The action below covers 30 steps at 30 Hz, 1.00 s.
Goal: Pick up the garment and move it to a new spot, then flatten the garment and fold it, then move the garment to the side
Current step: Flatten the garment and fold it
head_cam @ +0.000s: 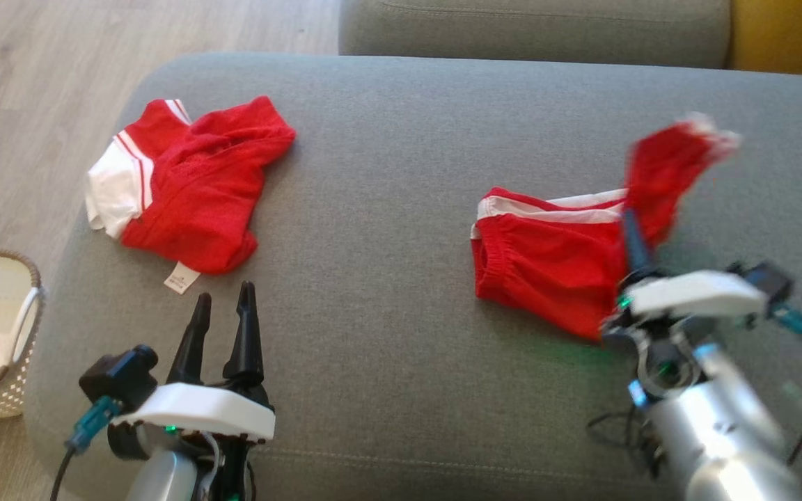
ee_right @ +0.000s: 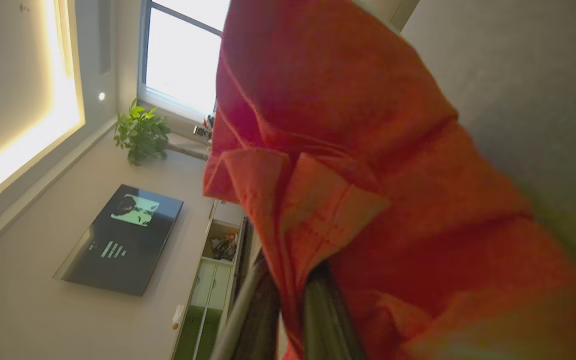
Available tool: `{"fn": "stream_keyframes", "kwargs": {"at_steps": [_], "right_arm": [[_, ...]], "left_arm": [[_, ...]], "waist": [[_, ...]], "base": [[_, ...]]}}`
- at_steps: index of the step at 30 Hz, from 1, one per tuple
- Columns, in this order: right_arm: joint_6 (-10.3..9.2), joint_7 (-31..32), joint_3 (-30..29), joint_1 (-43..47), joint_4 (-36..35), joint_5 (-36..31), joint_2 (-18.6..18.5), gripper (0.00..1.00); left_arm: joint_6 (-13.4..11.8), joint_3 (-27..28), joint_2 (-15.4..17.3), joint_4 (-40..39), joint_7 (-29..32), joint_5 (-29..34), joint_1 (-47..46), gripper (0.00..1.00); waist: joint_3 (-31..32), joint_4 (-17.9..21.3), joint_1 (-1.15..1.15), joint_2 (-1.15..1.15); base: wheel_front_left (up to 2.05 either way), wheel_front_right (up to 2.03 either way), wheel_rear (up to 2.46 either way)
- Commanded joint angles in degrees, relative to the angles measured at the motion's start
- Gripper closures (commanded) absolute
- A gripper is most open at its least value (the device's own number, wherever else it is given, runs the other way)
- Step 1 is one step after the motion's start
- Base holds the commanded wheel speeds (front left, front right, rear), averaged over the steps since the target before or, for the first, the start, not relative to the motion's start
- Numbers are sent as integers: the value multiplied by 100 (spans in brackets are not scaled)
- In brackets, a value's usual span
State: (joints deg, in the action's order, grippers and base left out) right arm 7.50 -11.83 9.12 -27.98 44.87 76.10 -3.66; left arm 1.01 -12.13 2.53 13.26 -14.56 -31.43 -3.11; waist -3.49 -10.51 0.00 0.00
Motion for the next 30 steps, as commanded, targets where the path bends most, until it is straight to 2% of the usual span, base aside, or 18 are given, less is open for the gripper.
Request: {"fn": "stream_keyframes", "kwargs": {"at_steps": [1, 6, 18, 19, 20, 24, 30], "right_arm": [[-1, -93, 342, -91, -366, 117, 78, 100], [-1, -215, 1182, 185, -801, 358, 78, 100], [-1, -304, 2021, 24, -199, 403, 78, 100], [-1, -307, 2101, -4, -173, 331, 78, 75], [-1, -309, 2165, -28, -142, 249, 78, 1], [-1, -314, 2301, -28, -307, 286, 78, 0], [-1, -316, 2452, 8, -744, -108, 78, 0]], "left_arm": [[-9, 202, 35, -159, -44, 28, -143, 0], [-15, 201, 35, -141, -44, 14, -140, 0], [-24, 173, 35, -112, -44, 18, -154, 0], [-25, 177, 35, -106, -44, 18, -150, 0], [-24, 179, 35, -98, -44, 18, -146, 0], [-34, 161, 35, -78, -44, 9, -140, 0], [-47, 117, 35, -72, -44, -22, -160, 0]], "waist": [[11, -44, 0, 0], [2, -161, 0, 0], [-79, -314, 0, 0], [-84, -314, 0, 0], [-86, -311, 0, 0], [-89, -301, 0, 0], [-109, -297, 0, 0]], "base": [[0, 0, 0], [0, 0, 0], [0, 0, 0], [0, 0, 0], [0, 0, 0], [0, 0, 0], [0, 0, 0]]}}
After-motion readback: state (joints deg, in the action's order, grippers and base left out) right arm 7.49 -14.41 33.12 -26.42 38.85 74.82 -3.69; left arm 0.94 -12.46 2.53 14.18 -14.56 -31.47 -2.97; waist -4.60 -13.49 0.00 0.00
